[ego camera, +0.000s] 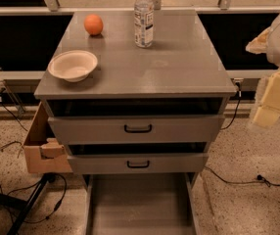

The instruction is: Place blue plastic bottle into bottom drawer

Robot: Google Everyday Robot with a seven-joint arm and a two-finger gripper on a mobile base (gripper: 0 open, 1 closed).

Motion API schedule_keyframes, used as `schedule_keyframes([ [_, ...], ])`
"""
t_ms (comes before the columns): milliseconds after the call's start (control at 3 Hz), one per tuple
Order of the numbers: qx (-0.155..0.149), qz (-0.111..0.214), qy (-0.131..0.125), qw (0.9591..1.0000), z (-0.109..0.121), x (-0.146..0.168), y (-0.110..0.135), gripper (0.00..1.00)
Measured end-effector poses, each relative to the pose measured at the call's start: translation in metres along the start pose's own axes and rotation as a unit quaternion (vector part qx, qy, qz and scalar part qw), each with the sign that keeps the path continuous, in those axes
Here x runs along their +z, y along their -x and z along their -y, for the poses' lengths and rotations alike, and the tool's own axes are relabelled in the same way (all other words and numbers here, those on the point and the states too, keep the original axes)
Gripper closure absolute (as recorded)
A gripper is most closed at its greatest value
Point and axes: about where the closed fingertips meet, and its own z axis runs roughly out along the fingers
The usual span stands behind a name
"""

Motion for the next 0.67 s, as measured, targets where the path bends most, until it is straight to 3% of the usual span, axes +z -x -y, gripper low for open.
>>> schedule_keyframes([
  [333,0.0,0.0,0.0,1.0,0.0,0.0,0.0,0.0],
  [667,0.025,0.058,-0.036,0.9973,0.016,0.008,0.002,0.0],
])
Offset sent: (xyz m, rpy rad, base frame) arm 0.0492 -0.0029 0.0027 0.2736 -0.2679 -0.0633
